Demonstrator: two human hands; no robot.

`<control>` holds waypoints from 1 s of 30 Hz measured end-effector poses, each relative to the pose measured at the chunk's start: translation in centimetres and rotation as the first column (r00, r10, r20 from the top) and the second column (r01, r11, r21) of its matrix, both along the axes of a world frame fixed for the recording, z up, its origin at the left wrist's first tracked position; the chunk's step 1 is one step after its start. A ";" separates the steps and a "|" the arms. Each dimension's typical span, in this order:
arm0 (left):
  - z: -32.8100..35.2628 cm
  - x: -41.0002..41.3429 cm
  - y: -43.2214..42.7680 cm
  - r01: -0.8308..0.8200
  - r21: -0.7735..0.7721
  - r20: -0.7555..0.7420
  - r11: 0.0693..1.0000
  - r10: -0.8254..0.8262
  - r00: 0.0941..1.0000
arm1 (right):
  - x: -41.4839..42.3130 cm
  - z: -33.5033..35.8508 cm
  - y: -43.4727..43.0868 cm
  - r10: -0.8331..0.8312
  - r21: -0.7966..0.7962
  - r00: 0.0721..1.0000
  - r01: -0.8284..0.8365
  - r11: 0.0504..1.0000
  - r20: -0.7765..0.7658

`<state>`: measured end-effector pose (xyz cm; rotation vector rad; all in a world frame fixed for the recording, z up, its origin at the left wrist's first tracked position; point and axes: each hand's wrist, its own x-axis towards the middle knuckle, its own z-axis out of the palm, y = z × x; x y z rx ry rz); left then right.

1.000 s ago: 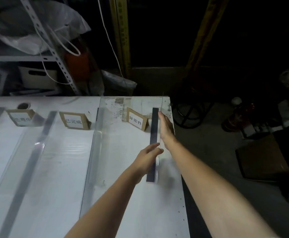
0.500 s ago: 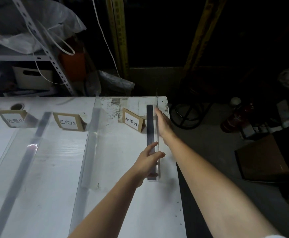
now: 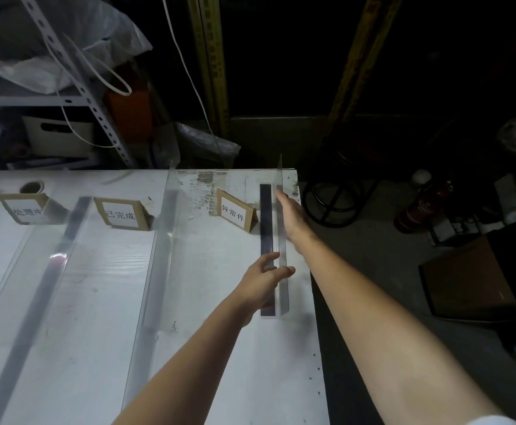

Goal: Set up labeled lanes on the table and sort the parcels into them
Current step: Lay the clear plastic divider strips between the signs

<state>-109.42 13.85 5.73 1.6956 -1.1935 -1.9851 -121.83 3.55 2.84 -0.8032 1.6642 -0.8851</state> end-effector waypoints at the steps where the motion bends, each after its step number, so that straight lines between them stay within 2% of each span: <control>1: 0.1 0.0 0.0 -0.001 -0.001 0.006 1.000 0.001 1.000 | -0.1 0.1 0.1 0.011 0.007 1.000 -0.011 1.000 -0.014; 7: 1.2 0.2 -0.4 0.037 -0.024 0.077 0.999 -0.035 0.996 | -0.7 2.0 0.0 0.105 0.098 0.993 -0.098 0.990 -0.060; 10: 2.2 1.2 -1.1 0.161 -0.108 0.247 0.981 -0.130 0.960 | -0.8 3.8 0.0 0.237 0.208 0.959 -0.203 0.957 -0.156; 12: 3.2 2.3 -1.4 0.319 -0.133 0.422 0.938 -0.237 0.875 | -0.9 5.2 0.0 0.324 0.268 0.910 -0.255 0.929 -0.260; 15: 5.1 4.0 -1.6 0.514 -0.089 0.635 0.853 -0.349 0.689 | -0.9 7.6 0.0 0.428 0.322 0.804 -0.311 0.894 -0.412; 17: 6.8 5.3 -1.6 0.570 -0.069 0.699 0.819 -0.367 0.613 | -0.6 9.4 0.3 0.490 0.356 0.730 -0.350 0.867 -0.476; 19: 8.8 6.6 -1.3 0.590 -0.078 0.725 0.803 -0.361 0.587 | 0.1 11.5 0.8 0.556 0.397 0.637 -0.391 0.830 -0.534; 22: 11.9 8.8 -1.0 0.593 -0.097 0.756 0.799 -0.329 0.567 | 1.5 15.0 1.3 0.633 0.482 0.433 -0.415 0.772 -0.641; 24: 14.3 11.2 -0.7 0.583 -0.120 0.788 0.804 -0.280 0.548 | 3.5 17.6 1.5 0.657 0.506 0.329 -0.439 0.742 -0.678; 30: 22.1 22.2 1.3 0.510 -0.176 0.853 0.842 -0.128 0.505 | 14.2 23.3 2.7 0.727 0.511 0.176 -0.604 0.612 -0.664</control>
